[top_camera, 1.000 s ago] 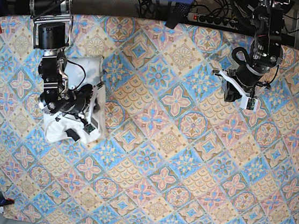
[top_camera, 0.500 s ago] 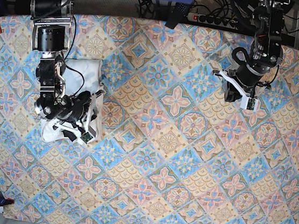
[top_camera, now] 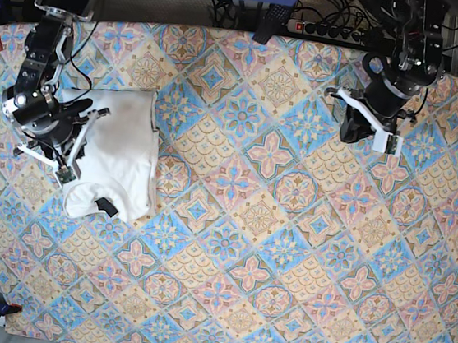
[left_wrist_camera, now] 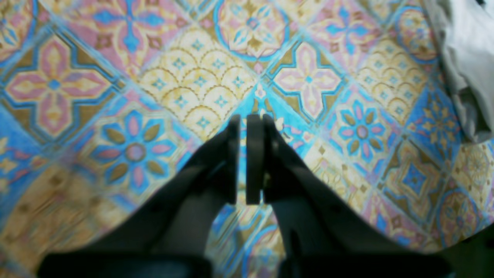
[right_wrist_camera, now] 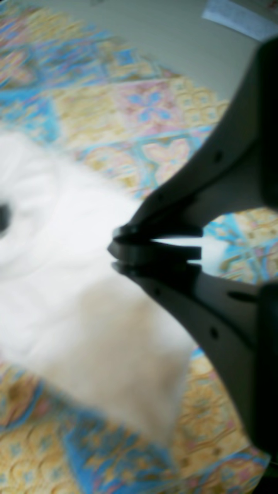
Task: Fold the T-shirt properly
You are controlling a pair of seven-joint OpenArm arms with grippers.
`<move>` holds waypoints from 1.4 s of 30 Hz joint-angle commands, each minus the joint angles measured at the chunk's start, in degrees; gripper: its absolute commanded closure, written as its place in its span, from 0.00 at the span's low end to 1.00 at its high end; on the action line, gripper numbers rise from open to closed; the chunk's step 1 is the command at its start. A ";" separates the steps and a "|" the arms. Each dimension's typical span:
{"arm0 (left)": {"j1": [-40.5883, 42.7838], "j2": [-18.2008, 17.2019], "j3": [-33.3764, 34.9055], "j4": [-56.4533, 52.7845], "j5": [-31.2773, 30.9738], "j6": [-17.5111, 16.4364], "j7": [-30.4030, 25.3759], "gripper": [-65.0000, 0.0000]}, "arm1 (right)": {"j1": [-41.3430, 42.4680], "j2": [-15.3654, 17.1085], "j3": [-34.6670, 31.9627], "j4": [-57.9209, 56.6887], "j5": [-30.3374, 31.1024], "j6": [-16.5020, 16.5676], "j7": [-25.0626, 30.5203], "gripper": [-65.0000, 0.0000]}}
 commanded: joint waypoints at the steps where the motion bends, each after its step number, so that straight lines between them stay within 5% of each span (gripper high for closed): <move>1: 1.25 -0.22 -0.69 2.07 -0.37 0.06 -0.97 0.98 | -1.45 0.50 1.47 2.46 0.49 -0.03 0.68 0.97; 13: 17.69 -0.13 -8.16 8.23 -0.46 0.06 -1.49 0.98 | -23.69 0.41 16.24 6.33 0.49 -0.03 1.21 1.00; 22: 29.47 -0.13 -9.83 8.31 -0.46 -0.03 -1.49 0.98 | -36.70 -0.03 20.90 6.50 5.86 -0.03 1.74 1.00; 30: 32.55 1.89 -9.57 3.74 0.51 -0.03 -1.58 0.98 | -46.64 -3.72 23.28 3.95 5.77 -0.03 6.75 1.00; 34: 30.44 2.60 -7.98 -4.70 2.97 -0.03 -2.81 0.98 | -47.43 -3.64 23.19 -4.66 5.68 -0.03 10.35 1.00; 39: 27.01 2.60 -2.27 -19.38 7.28 0.06 -13.98 0.98 | -43.56 -1.88 23.01 -21.45 4.98 -0.03 15.45 1.00; 42: 23.32 2.60 1.16 -28.34 8.95 0.06 -17.41 0.98 | -38.55 -0.38 20.55 -31.56 -0.74 -0.03 18.97 1.00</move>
